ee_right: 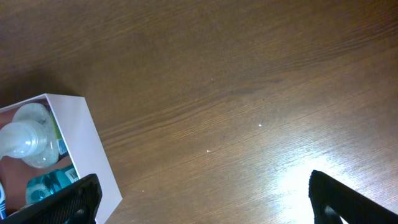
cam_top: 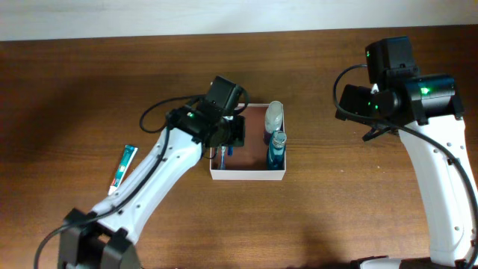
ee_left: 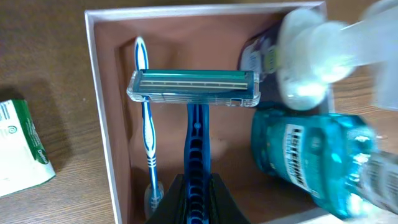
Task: Pack container
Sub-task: 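Lift the razor with the left gripper and carry it over the box, then lower the razor into the box beside the toothbrush and release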
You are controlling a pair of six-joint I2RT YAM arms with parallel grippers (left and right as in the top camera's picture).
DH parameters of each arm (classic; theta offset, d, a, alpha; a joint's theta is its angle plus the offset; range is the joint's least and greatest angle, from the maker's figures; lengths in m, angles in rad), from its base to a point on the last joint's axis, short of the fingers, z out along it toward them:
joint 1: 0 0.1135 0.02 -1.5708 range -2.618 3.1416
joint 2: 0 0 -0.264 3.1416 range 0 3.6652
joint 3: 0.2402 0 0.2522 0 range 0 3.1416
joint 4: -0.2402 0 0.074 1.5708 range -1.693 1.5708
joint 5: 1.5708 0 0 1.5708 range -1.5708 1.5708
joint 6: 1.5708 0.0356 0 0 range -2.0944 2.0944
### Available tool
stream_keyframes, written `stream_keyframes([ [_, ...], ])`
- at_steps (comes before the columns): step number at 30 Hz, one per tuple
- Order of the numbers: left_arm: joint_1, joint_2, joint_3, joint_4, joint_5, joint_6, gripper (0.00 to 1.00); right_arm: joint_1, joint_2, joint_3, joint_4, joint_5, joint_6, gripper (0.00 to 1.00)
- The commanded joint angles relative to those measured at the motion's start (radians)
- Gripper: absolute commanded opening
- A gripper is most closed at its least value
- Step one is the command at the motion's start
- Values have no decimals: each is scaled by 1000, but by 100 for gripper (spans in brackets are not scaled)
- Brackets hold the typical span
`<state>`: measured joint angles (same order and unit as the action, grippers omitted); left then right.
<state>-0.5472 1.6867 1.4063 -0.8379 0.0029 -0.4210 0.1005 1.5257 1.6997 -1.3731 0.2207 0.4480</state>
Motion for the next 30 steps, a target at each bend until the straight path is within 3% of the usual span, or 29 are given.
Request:
stream_keyframes([
  [1,-1,37,16,3,-30,-29,1,-3,3,13,0,8,1,98],
  [27,-2,154,16,-30,-132,-84,2,-3,3,13,0,9,1,98],
  [28,-2,154,16,-30,-133,-84,3,-3,3,13,0,8,1,98],
  [30,-2,154,16,-30,-136,-84,18,-3,3,13,0,8,1,98],
])
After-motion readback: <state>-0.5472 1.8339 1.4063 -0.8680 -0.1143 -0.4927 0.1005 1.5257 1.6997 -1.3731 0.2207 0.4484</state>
